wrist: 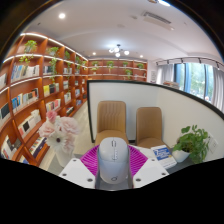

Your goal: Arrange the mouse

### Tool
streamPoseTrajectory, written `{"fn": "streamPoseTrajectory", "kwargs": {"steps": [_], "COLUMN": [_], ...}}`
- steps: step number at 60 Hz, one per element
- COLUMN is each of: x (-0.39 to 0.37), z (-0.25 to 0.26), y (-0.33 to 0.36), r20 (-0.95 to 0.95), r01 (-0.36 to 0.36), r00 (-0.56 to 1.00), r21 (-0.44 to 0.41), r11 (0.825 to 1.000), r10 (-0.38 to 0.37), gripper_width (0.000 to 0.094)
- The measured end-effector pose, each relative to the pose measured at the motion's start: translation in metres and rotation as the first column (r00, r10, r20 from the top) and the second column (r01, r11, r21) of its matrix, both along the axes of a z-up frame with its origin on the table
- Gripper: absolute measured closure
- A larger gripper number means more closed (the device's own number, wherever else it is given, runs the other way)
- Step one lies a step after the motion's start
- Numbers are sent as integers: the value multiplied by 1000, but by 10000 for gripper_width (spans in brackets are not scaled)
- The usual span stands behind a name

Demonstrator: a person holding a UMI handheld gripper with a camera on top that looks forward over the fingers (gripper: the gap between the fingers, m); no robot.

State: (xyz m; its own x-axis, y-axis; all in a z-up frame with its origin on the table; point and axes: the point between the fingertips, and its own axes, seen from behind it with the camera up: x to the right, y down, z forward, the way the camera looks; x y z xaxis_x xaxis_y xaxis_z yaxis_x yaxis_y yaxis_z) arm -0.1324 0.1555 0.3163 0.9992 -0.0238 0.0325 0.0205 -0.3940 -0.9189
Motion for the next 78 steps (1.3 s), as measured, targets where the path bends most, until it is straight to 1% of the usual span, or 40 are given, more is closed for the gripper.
{"fn": "streamPoseTrajectory", "kwargs": {"steps": [3, 7, 12, 15, 21, 27, 30, 34, 35, 36, 37, 38, 40, 44, 49, 51, 53, 54, 55, 56, 58, 59, 65, 73, 78], "x": [-35, -84, -127, -147, -171, -178, -180, -181, -181, -181, -180, -180, -181, -181, -181, -181, -178, -177, -175, -174, -172, -172, -167, -146, -122], "z": [-14, -49, -114, -160, -241, -292, -313, -334, -332, -332, -333, -332, -331, -333, -332, -332, -331, -331, -329, -327, -320, -315, -280, -210, -169], "y": [2, 0, -6, -14, -36, -52, -59, -67, -63, -63, -64, -63, -63, -63, -61, -62, -64, -65, -65, -66, -66, -66, -72, -84, -99], "r20": [7, -11, -24, -40, -58, -37, -28, -29, -26, -17, -6, 0, 1, -13, -18, -24, -22, -19, -16, -15, -19, -24, -46, -47, -31], "r01": [-37, -80, -119, -134, -152, -143, -131, -123, -121, -119, -118, -117, -110, -101, -99, -97, -83, -75, -69, -66, -64, -67, -62, -54, -40], "r00": [999, 997, 993, 991, 988, 989, 991, 992, 992, 992, 991, 991, 992, 994, 995, 995, 996, 997, 997, 998, 998, 998, 998, 998, 999], "r21": [-19, -69, -160, -228, -356, -430, -450, -485, -466, -454, -457, -448, -453, -451, -444, -448, -456, -460, -463, -461, -452, -446, -415, -339, -298], "r11": [999, 994, 980, 964, 922, 892, 883, 866, 876, 883, 881, 886, 885, 887, 891, 889, 886, 885, 884, 885, 890, 893, 908, 939, 954], "r10": [37, 80, 116, 128, 141, 141, 132, 124, 123, 125, 130, 131, 123, 106, 101, 96, 82, 75, 70, 67, 63, 63, 47, 41, 32], "gripper_width": [560, 560, 560, 562, 560, 560, 561, 559, 557, 559, 558, 560, 558, 526, 446, 414, 336, 240, 186, 158, 71, 56, 69, 69, 69]}}
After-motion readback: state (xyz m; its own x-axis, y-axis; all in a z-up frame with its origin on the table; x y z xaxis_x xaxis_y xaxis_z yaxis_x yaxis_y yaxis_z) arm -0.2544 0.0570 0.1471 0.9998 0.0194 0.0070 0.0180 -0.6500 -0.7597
